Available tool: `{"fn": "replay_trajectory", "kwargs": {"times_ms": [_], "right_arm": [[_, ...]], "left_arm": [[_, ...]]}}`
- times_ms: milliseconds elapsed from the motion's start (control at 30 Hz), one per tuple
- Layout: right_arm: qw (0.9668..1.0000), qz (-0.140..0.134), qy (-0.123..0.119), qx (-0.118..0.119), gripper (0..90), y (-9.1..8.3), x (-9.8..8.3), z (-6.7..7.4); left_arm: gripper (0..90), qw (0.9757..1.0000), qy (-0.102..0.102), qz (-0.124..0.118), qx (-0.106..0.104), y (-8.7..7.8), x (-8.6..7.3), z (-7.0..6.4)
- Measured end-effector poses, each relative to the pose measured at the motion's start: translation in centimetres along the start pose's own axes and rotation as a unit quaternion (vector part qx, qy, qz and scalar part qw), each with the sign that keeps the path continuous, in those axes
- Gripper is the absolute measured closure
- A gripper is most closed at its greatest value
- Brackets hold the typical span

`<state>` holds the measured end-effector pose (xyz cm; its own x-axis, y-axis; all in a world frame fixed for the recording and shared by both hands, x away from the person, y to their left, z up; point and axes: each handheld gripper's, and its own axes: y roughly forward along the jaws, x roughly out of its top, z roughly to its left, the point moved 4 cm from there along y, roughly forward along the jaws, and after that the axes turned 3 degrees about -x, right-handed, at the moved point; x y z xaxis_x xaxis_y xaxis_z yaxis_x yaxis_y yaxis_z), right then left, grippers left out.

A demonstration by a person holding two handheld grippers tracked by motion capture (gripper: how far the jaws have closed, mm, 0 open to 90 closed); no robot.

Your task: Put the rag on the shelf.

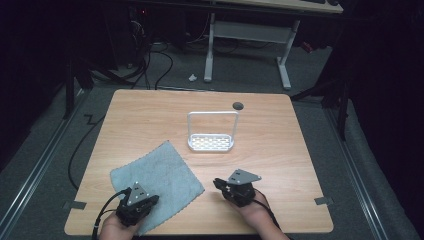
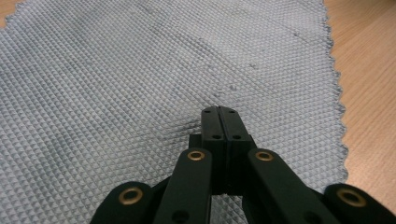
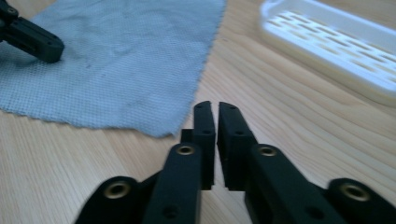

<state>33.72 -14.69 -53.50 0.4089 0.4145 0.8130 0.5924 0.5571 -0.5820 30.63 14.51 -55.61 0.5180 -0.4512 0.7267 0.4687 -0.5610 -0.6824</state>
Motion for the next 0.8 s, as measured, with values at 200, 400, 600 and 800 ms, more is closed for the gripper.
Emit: {"fn": "replay_trajectory", "kwargs": {"times_ms": [200, 400, 600, 800], "right_arm": [[0.9983, 0.033, -0.036, 0.031, 90.0, 3.2, 0.9, 2.3], [0.996, 0.065, -0.05, 0.036, 90.0, 4.3, 0.4, 2.8], [0.9955, 0.066, -0.054, 0.042, 90.0, 2.7, -0.7, 3.2], [0.9944, 0.069, -0.061, 0.051, 90.0, -0.3, -2.7, 4.4]], "left_arm": [[89.7, 1.0, -0.007, -0.005, 0.002, 0.0, -0.1, 0.0], [89.7, 0.9999, -0.011, -0.005, -0.002, 0.0, -0.1, 0.1], [89.7, 0.9999, -0.005, -0.003, -0.011, 0.3, 0.2, -0.1], [89.7, 0.9992, 0.01, 0.005, -0.038, 0.5, 0.5, -0.9]]}}
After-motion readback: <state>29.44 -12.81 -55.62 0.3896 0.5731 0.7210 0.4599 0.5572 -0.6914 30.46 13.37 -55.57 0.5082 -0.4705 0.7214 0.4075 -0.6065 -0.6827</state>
